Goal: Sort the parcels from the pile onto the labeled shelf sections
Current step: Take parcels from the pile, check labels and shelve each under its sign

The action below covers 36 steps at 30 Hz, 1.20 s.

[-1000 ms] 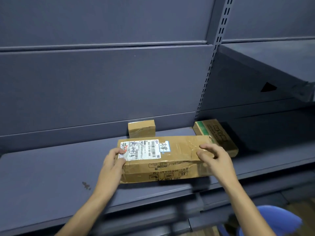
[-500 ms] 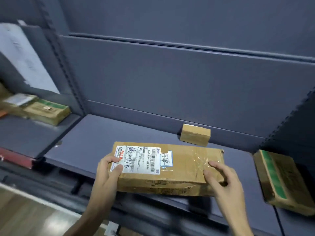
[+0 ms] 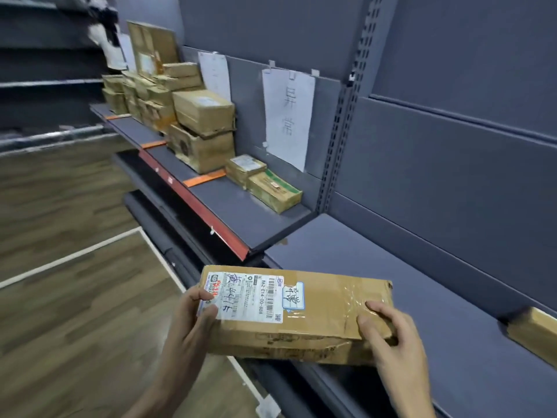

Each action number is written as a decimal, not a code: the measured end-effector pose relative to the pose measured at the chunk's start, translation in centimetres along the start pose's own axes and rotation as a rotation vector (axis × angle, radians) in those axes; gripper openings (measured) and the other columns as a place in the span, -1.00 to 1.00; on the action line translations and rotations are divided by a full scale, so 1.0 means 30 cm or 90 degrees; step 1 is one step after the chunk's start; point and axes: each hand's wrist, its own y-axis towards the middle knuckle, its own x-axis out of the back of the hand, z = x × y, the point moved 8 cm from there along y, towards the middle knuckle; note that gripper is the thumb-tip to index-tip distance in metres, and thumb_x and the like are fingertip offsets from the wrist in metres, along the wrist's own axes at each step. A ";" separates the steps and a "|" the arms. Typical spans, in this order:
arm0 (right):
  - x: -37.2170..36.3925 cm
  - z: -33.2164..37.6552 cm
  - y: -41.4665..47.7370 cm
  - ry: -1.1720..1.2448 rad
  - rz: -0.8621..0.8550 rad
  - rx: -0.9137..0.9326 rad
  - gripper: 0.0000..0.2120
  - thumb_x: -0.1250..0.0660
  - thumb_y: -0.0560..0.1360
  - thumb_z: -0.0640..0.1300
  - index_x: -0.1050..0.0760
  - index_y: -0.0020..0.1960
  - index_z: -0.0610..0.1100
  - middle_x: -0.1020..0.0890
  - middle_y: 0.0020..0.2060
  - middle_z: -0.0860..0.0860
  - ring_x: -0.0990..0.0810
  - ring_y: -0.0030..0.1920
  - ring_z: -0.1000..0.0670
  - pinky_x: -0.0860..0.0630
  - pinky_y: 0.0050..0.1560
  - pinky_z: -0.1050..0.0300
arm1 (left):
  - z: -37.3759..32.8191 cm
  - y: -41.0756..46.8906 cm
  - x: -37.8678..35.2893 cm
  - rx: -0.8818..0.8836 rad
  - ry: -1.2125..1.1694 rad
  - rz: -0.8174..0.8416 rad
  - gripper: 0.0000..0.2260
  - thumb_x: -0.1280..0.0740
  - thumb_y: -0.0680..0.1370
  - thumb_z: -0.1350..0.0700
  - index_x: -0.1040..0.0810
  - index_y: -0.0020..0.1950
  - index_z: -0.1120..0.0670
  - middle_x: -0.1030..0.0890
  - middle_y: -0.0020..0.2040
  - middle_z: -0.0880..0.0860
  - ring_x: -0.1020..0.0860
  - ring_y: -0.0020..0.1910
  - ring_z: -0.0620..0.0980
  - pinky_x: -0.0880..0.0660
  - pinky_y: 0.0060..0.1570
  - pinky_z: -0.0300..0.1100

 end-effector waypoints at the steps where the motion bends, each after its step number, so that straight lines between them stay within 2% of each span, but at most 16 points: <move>1: -0.067 0.027 -0.003 0.004 0.013 0.006 -0.79 -0.46 0.44 -0.12 -0.59 -0.01 0.16 -0.55 0.01 0.18 -0.49 0.05 0.29 -0.39 -0.02 0.39 | 0.009 0.018 0.061 0.002 -0.005 -0.013 -0.84 -0.24 0.40 -0.09 -0.43 -0.09 -0.06 -0.56 -0.13 -0.19 -0.42 -0.23 -0.24 -0.32 -0.27 -0.30; 3: -0.185 0.074 -0.009 0.015 0.043 0.014 -0.79 -0.45 0.45 -0.13 -0.58 0.01 0.14 -0.55 0.03 0.16 -0.48 0.04 0.32 -0.38 -0.05 0.47 | 0.030 0.053 0.173 0.013 -0.009 -0.045 -0.93 -0.22 0.43 0.03 -0.43 -0.10 -0.04 -0.57 -0.14 -0.19 -0.43 -0.23 -0.24 -0.33 -0.27 -0.38; 8: -0.412 0.134 0.004 0.003 0.086 0.011 -0.82 -0.44 0.46 -0.06 -0.57 0.02 0.16 -0.54 0.03 0.20 -0.49 0.04 0.28 -0.38 -0.09 0.29 | 0.082 0.139 0.370 0.020 0.023 -0.103 -0.83 -0.23 0.40 0.06 -0.46 -0.04 0.05 -0.51 -0.08 0.00 -0.43 -0.17 -0.22 -0.33 -0.21 -0.49; 11: -0.533 0.155 0.046 0.006 0.101 0.002 -0.83 -0.43 0.46 -0.03 -0.57 0.01 0.18 -0.53 0.03 0.21 -0.49 0.02 0.27 -0.40 -0.10 0.24 | 0.118 0.216 0.438 0.035 0.017 -0.113 -0.93 -0.31 0.48 0.16 -0.47 -0.05 0.08 -0.51 -0.12 0.02 -0.44 -0.24 -0.23 -0.35 -0.27 -0.49; 13: -0.619 0.169 0.084 0.014 0.105 -0.002 -0.83 -0.43 0.46 -0.03 -0.56 0.00 0.20 -0.54 0.03 0.22 -0.49 0.01 0.27 -0.40 -0.10 0.23 | 0.154 0.289 0.487 0.040 0.023 -0.115 -0.88 -0.28 0.55 0.30 -0.47 -0.05 0.09 -0.52 -0.11 0.04 -0.45 -0.23 -0.20 -0.36 -0.27 -0.48; 16: -0.760 0.172 0.163 0.026 0.099 -0.006 -0.82 -0.44 0.46 -0.04 -0.56 -0.01 0.20 -0.54 0.02 0.22 -0.49 0.02 0.28 -0.40 -0.09 0.24 | 0.223 0.440 0.545 0.046 0.046 -0.106 -0.84 -0.25 0.56 0.32 -0.47 -0.02 0.05 -0.53 -0.06 0.06 -0.46 -0.13 -0.09 -0.38 -0.23 -0.46; 19: -0.899 0.173 0.266 0.042 0.078 -0.015 -0.81 -0.43 0.46 -0.07 -0.55 -0.01 0.20 -0.53 0.02 0.22 -0.47 0.03 0.32 -0.38 -0.10 0.29 | 0.263 0.628 0.579 0.044 0.066 -0.103 -0.84 -0.25 0.55 0.33 -0.47 -0.03 0.07 -0.53 -0.06 0.08 -0.45 -0.17 -0.12 -0.37 -0.25 -0.48; 21: -0.984 0.161 0.341 0.061 0.070 -0.030 -0.81 -0.43 0.46 -0.08 -0.55 -0.01 0.19 -0.53 0.03 0.21 -0.46 0.03 0.34 -0.37 -0.10 0.32 | 0.281 0.749 0.586 0.043 0.067 -0.081 -0.88 -0.29 0.54 0.29 -0.47 -0.03 0.07 -0.53 -0.06 0.09 -0.45 -0.19 -0.15 -0.37 -0.26 -0.48; 24: -1.086 0.166 0.442 0.083 0.042 -0.064 -0.82 -0.43 0.46 -0.10 -0.55 -0.02 0.17 -0.51 0.04 0.22 -0.44 0.03 0.40 -0.35 -0.09 0.35 | 0.265 0.936 0.592 0.025 0.092 -0.051 -0.86 -0.30 0.40 0.08 -0.49 -0.06 0.04 -0.54 -0.11 0.07 -0.47 -0.23 -0.22 -0.38 -0.27 -0.47; 26: -1.147 0.159 0.509 0.087 0.029 -0.079 -0.84 -0.42 0.48 -0.06 -0.55 -0.01 0.18 -0.50 0.05 0.24 -0.45 0.05 0.36 -0.36 -0.08 0.32 | 0.278 1.066 0.589 0.025 0.109 -0.025 -0.84 -0.28 0.35 0.00 -0.50 -0.09 -0.03 -0.55 -0.15 0.04 -0.49 -0.22 -0.15 -0.39 -0.28 -0.39; 29: -1.198 0.142 0.586 0.083 -0.011 -0.108 -0.84 -0.40 0.49 -0.04 -0.54 0.01 0.20 -0.48 0.06 0.26 -0.47 0.10 0.25 -0.38 -0.06 0.24 | 0.300 1.237 0.554 0.012 0.122 0.025 -0.91 -0.27 0.40 0.05 -0.50 -0.12 -0.08 -0.55 -0.17 -0.01 -0.48 -0.21 -0.09 -0.39 -0.28 -0.39; 33: -1.232 0.122 0.679 0.078 -0.109 -0.131 -0.84 -0.40 0.49 -0.04 -0.54 0.02 0.20 -0.47 0.06 0.27 -0.47 0.08 0.27 -0.43 0.00 0.17 | 0.325 1.457 0.441 -0.009 0.137 0.123 -0.93 -0.30 0.55 0.20 -0.47 -0.06 0.04 -0.53 -0.22 -0.04 -0.49 -0.28 -0.18 -0.39 -0.30 -0.42; 34: -1.242 0.113 0.697 0.076 -0.138 -0.138 -0.83 -0.40 0.49 -0.05 -0.55 0.03 0.18 -0.47 0.06 0.26 -0.47 0.07 0.30 -0.43 0.02 0.16 | 0.337 1.514 0.407 -0.003 0.132 0.153 -0.94 -0.28 0.57 0.20 -0.46 -0.05 0.05 -0.53 -0.23 -0.04 -0.48 -0.30 -0.20 -0.39 -0.30 -0.40; 36: -1.267 0.092 0.734 0.074 -0.194 -0.154 -0.84 -0.40 0.49 -0.07 -0.56 0.04 0.13 -0.47 0.06 0.24 -0.46 0.05 0.33 -0.43 0.04 0.17 | 0.364 1.625 0.333 0.022 0.126 0.223 -0.98 -0.26 0.55 0.06 -0.46 -0.06 -0.03 -0.54 -0.16 -0.07 -0.50 -0.25 -0.16 -0.43 -0.26 -0.25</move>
